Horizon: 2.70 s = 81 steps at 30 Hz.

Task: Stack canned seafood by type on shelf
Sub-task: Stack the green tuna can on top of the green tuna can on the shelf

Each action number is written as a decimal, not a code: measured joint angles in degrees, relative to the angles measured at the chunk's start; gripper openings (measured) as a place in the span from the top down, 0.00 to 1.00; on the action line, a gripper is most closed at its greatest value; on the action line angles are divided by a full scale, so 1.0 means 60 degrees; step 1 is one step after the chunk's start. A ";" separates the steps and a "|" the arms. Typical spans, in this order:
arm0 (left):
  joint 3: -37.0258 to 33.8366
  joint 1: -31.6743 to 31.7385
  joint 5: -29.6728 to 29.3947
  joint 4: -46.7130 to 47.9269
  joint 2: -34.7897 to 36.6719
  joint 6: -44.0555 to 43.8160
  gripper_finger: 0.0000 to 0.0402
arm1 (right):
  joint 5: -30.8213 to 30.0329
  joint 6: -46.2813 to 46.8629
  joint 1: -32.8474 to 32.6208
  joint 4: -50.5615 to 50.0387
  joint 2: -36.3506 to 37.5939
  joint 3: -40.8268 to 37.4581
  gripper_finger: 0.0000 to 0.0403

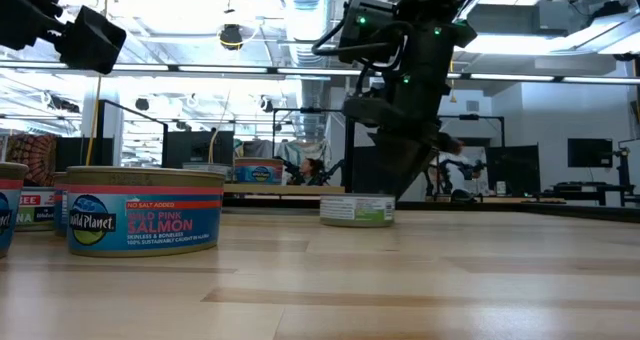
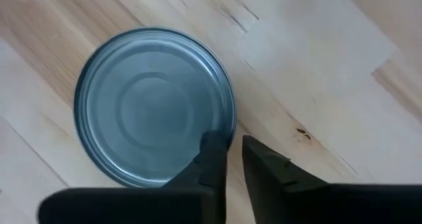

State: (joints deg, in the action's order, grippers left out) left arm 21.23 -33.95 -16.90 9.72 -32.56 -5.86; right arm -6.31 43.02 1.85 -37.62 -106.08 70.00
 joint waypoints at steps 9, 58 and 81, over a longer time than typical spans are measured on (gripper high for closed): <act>0.0000 0.0000 -0.0001 0.0261 -0.0002 -0.0187 0.37 | -0.0010 0.0666 0.0004 -0.0264 0.0029 -0.0315 0.91; 0.0000 0.0004 -0.1578 0.0630 -0.0007 -0.1822 0.37 | -0.2958 0.1571 -0.1891 -0.0862 0.0592 0.0656 0.19; 0.0000 0.0004 -0.2430 0.1082 -0.0011 -0.0818 0.37 | -0.4173 0.1674 -0.1841 -0.0364 -0.0506 0.0667 0.44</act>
State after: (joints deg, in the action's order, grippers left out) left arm 21.23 -33.93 -31.48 16.21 -32.62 -10.76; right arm -31.34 53.07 -9.20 -39.80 -109.12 74.00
